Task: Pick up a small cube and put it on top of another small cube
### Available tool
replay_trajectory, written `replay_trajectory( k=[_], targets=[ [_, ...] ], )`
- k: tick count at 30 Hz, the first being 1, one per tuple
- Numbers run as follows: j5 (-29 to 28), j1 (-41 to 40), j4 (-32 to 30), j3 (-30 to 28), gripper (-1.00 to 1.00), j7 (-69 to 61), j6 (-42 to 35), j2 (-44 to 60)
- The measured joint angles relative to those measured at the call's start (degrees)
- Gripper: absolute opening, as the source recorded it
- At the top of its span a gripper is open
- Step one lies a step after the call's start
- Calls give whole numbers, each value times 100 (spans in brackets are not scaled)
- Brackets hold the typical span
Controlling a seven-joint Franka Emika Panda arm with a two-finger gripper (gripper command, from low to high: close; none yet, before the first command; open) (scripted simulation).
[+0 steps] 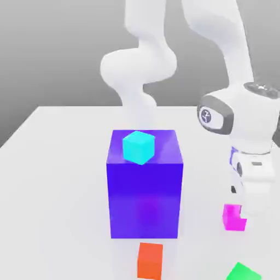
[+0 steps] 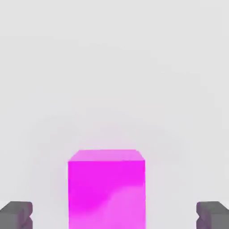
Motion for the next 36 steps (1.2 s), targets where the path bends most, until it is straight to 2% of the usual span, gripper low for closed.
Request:
replay_trajectory(
  k=[1,2,9,15,28,32,33,36],
  targets=[
    [-30,46,38,-52,0,24,167,209],
    [-51,75,67,-85,-100,42,289,360],
    [-70,77,68,-88,-100,56,288,370],
    [193,-41,-112,74,-100,-136,-598,-696],
    [539,-730,2391,-534,-100,7,-2316,88],
    [639,-821,2722,-587,-100,-17,-2008,731],
    [657,-831,2742,-579,100,-28,-1852,907],
    [657,-831,2742,-579,100,-28,-1852,907]
  ],
)
